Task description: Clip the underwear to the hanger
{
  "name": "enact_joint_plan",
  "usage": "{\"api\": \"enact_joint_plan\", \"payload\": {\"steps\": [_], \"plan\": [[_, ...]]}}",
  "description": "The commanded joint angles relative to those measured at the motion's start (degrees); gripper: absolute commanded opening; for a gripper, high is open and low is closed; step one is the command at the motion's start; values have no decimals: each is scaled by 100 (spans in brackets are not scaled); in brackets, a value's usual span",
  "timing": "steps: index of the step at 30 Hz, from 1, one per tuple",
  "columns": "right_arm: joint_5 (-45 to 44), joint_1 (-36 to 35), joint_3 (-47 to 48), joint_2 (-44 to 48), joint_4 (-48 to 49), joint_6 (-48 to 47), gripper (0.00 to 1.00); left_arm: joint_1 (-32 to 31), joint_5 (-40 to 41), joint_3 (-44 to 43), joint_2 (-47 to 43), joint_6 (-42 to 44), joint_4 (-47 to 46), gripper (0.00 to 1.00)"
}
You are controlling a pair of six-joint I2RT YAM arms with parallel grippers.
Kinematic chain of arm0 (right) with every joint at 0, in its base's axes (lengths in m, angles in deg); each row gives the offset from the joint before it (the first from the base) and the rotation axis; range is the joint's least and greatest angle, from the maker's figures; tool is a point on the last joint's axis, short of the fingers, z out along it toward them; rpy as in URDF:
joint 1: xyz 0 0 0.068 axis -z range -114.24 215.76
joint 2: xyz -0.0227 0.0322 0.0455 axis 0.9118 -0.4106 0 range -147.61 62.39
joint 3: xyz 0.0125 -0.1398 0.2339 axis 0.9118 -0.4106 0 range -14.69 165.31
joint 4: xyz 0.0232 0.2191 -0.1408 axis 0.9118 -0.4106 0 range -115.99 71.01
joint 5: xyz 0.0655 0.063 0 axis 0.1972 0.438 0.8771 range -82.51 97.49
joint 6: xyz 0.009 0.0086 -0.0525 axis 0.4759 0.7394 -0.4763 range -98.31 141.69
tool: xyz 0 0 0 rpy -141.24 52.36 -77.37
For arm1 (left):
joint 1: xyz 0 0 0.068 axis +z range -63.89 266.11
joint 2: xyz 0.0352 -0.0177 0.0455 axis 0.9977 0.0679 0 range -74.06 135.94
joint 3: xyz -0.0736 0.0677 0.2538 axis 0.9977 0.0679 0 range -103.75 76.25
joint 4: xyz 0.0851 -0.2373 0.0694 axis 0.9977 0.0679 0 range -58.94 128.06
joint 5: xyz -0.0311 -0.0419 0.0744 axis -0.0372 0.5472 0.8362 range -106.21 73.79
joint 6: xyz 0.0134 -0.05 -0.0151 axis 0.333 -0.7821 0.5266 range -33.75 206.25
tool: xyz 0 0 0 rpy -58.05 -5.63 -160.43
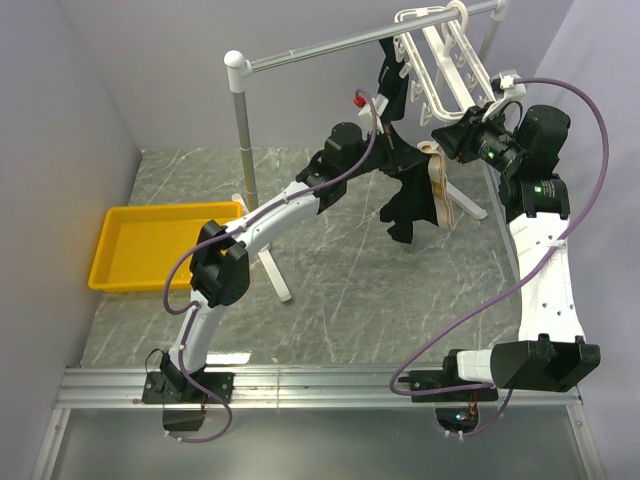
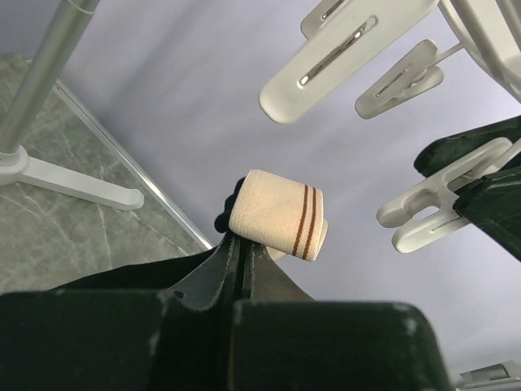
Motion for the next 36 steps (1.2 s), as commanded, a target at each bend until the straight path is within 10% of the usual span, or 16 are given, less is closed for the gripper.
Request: {"api": "enact_joint_plan", "payload": {"steps": [1, 36], "plan": [[115, -25, -9, 111, 28, -78, 0, -99, -45, -277, 63, -240, -379, 0], [-184, -95, -70, 111, -78, -289, 0, -196, 140, -567, 116, -442, -590, 0]]}}
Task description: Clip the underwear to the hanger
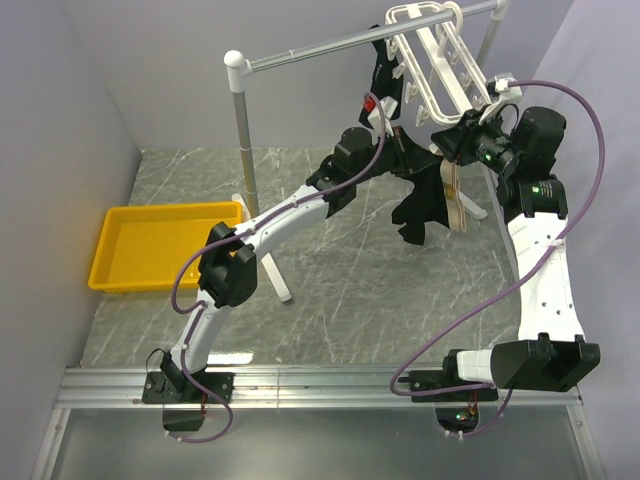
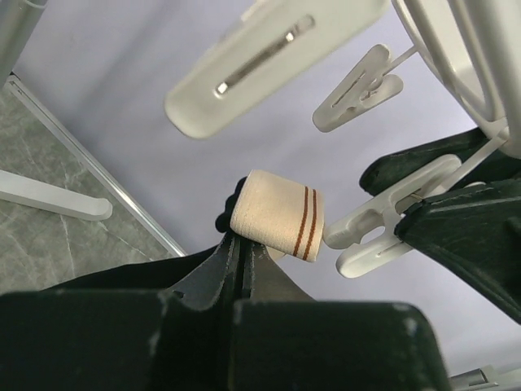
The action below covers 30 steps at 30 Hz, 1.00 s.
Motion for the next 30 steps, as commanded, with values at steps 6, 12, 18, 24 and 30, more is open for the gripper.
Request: {"api": "enact_joint_plan", "payload": {"steps": [6, 12, 18, 24, 30], "plan": [[-109, -100, -37, 113, 7, -97, 0, 38, -61, -270, -162, -222, -452, 0], [-188, -126, -55, 104, 86, -106, 0, 12, -114, -305, -179, -248, -479, 0], [-311, -153, -125, 96, 156, -114, 0, -41, -140, -428, -162, -231, -487, 0], [-461, -162, -161, 139, 297, -53, 0, -120, -140, -481, -153, -195, -452, 0], [-733, -162, -275, 245, 596, 70, 0, -156, -175, -323, -197, -222, -408, 0]]}}
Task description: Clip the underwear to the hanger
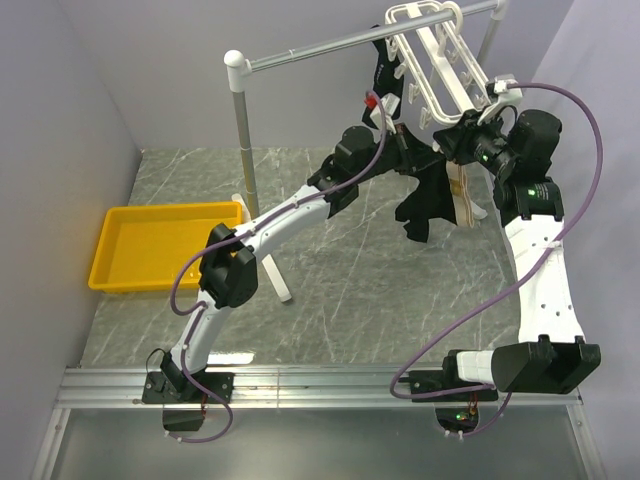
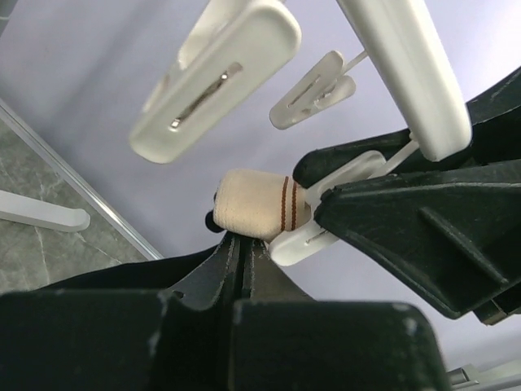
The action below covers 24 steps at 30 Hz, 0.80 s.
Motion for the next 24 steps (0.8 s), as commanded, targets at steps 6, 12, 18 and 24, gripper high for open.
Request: {"api": "enact_joint_plan", "payload": {"steps": [6, 12, 18, 24], "plan": [[-336, -48, -214, 269, 643, 245, 0, -136, -195, -139, -197, -71, -325, 0], [-292, -48, -214, 217, 608, 246, 0, -233, -222, -245, -179, 52, -334, 0], [-284, -57, -206, 217, 477, 88, 0, -224, -213, -280, -179, 131, -361, 0], [-178, -57, -74, 164, 195, -53, 2, -206, -151, -438, -162, 289, -325, 0]]}}
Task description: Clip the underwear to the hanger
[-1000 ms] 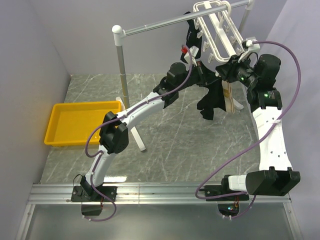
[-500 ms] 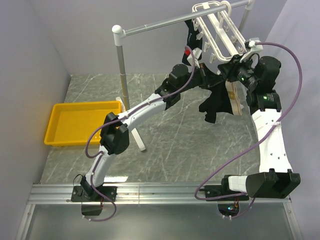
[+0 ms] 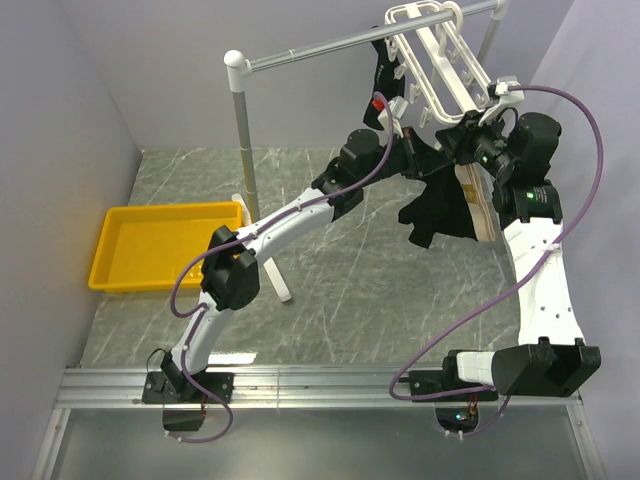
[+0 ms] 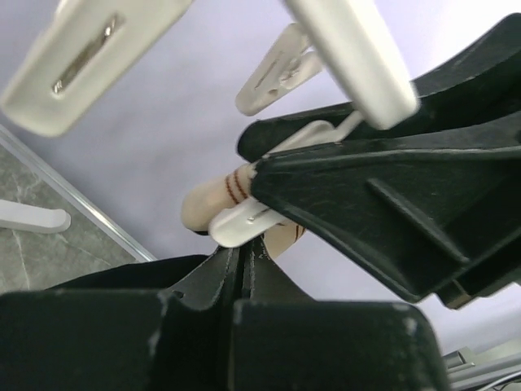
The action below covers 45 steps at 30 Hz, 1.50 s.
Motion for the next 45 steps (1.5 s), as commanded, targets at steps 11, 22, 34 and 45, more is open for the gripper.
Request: {"api": "enact_joint_plan", "payload": {"steps": [11, 22, 34, 45], "plan": [[-155, -39, 204, 55, -37, -75, 21, 17, -105, -467, -153, 268, -369, 0], [-155, -48, 283, 81, -10, 57, 47, 17, -149, -379, -188, 303, -369, 0], [-102, -48, 415, 55, -71, 154, 61, 52, -193, -405, -162, 356, -457, 0], [56, -48, 372, 239, -449, -21, 78, 236, -422, 77, -408, 435, -466, 0]]}}
